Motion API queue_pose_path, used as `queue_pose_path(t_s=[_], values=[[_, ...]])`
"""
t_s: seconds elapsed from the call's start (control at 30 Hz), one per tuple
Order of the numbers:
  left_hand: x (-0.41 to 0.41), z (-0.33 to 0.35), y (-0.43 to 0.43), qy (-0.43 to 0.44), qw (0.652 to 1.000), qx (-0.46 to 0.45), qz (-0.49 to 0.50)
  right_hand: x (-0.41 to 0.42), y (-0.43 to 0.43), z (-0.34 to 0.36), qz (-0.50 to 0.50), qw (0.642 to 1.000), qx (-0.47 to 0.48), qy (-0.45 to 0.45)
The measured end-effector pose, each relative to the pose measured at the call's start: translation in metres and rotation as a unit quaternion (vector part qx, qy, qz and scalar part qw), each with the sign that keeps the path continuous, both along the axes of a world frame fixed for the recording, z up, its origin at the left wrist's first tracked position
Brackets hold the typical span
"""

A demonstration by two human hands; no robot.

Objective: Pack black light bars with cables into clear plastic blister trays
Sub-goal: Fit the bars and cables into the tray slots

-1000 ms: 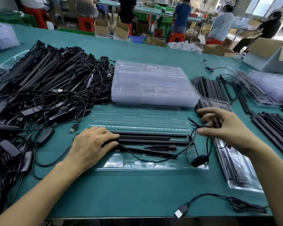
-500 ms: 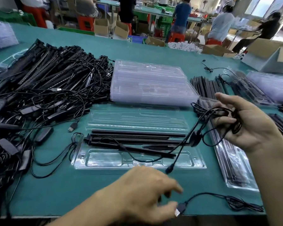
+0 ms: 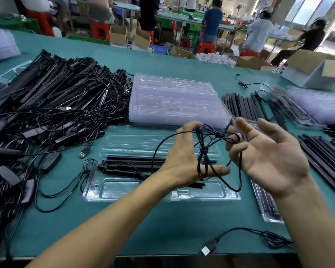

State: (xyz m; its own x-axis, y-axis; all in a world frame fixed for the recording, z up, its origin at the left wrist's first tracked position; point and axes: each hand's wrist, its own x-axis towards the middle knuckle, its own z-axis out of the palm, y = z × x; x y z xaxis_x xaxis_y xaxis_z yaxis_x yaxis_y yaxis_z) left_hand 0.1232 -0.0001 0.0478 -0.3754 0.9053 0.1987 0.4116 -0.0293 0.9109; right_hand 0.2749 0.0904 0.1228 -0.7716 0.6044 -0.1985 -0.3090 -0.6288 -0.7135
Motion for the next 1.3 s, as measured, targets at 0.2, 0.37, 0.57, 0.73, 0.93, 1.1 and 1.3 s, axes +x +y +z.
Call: queue_pose_path(t_s=[0.2, 0.37, 0.57, 0.73, 0.93, 1.1, 1.3], values=[[-0.006, 0.005, -0.004, -0.127, 0.990, -0.009, -0.057, -0.004, 0.021, -0.004, -0.063, 0.993, 0.092, -0.024], [-0.023, 0.017, -0.017, -0.284, 0.947, -0.057, -0.137, -0.002, 0.036, -0.014, -0.096, 0.948, 0.258, -0.158], [-0.036, 0.020, -0.034, -0.409, 0.882, -0.115, -0.202, -0.005, 0.013, -0.050, 0.125, 0.936, 0.266, -0.194], [-0.035, 0.013, -0.040, -0.441, 0.870, -0.109, -0.193, -0.026, -0.027, -0.065, 0.219, 0.921, 0.285, -0.150], [-0.044, 0.015, -0.054, -0.359, 0.915, -0.133, -0.129, -0.015, -0.027, -0.058, 0.199, 0.862, 0.420, -0.204], [-0.056, 0.017, -0.075, -0.309, 0.946, -0.035, -0.093, 0.011, -0.009, -0.032, 0.053, 0.821, 0.519, -0.232], [-0.060, 0.022, -0.084, -0.535, 0.834, 0.091, -0.098, 0.018, 0.005, -0.049, -0.050, 0.777, 0.545, -0.311]])
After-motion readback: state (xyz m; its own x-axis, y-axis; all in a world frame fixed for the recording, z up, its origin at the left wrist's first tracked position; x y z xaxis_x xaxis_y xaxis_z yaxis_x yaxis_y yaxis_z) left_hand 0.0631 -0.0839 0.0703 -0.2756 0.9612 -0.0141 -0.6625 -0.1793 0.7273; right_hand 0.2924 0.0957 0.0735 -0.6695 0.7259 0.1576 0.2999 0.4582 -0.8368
